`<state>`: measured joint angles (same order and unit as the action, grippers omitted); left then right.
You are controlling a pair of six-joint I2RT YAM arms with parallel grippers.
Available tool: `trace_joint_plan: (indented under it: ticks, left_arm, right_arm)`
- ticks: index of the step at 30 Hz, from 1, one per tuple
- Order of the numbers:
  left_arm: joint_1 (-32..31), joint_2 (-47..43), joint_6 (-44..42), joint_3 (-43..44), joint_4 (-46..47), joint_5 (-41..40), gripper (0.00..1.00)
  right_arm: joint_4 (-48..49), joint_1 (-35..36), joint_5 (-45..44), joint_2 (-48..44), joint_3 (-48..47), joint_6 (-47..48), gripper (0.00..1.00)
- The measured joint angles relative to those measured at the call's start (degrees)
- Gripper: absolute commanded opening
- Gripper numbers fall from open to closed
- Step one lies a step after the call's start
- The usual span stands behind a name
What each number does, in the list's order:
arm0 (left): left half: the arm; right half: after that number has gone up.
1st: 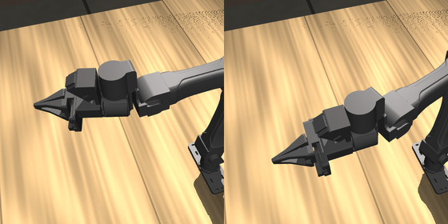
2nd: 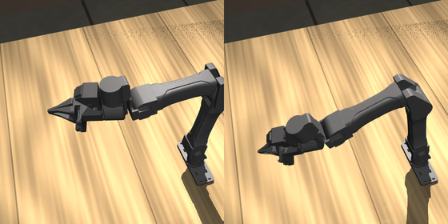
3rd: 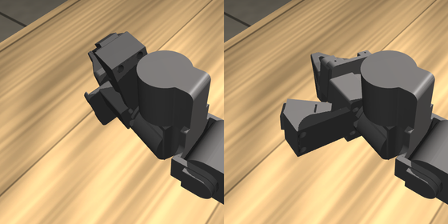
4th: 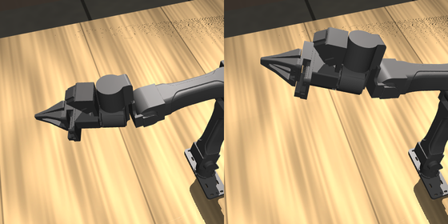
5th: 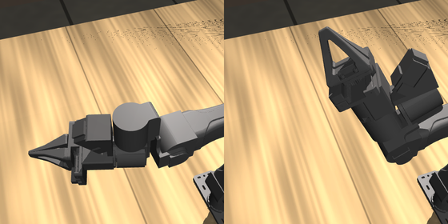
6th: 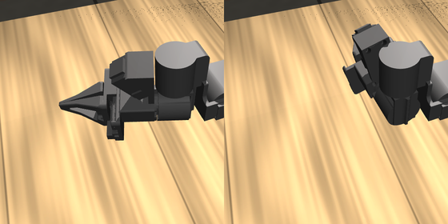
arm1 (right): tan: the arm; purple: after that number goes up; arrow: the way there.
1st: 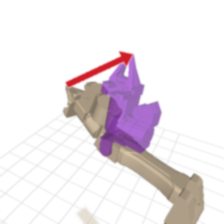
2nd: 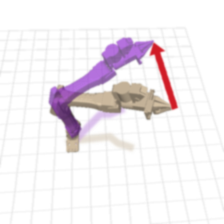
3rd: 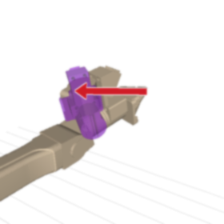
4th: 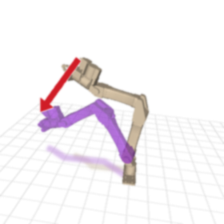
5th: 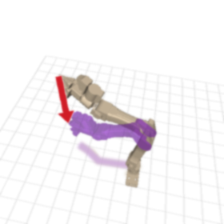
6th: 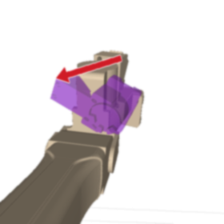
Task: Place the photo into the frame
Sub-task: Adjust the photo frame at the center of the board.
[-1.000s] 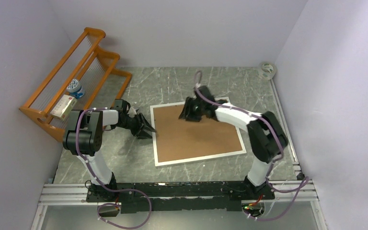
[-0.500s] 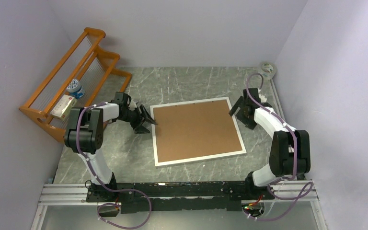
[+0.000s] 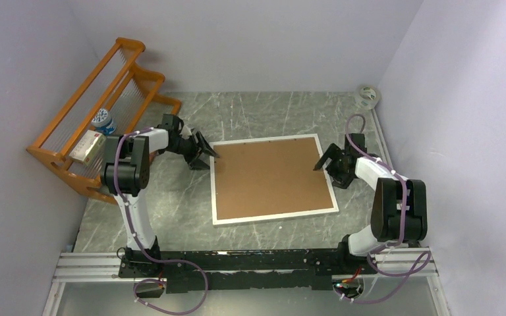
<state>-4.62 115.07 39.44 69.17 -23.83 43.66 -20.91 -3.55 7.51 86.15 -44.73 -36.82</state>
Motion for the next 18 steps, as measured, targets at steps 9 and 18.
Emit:
trace_joint_plan:
  ticks: [9,18]
  left_arm:
    - [-0.6,9.3,-0.3,14.7,0.6,0.1,0.66]
    - [-4.4,18.1,-5.0,30.8,2.0,-6.0,0.66]
  right_arm:
    - [2.0,-0.6,7.9,-5.6,6.0,3.7,0.88]
    - [4.1,-0.2,21.7,-21.6,20.5,4.1,0.89]
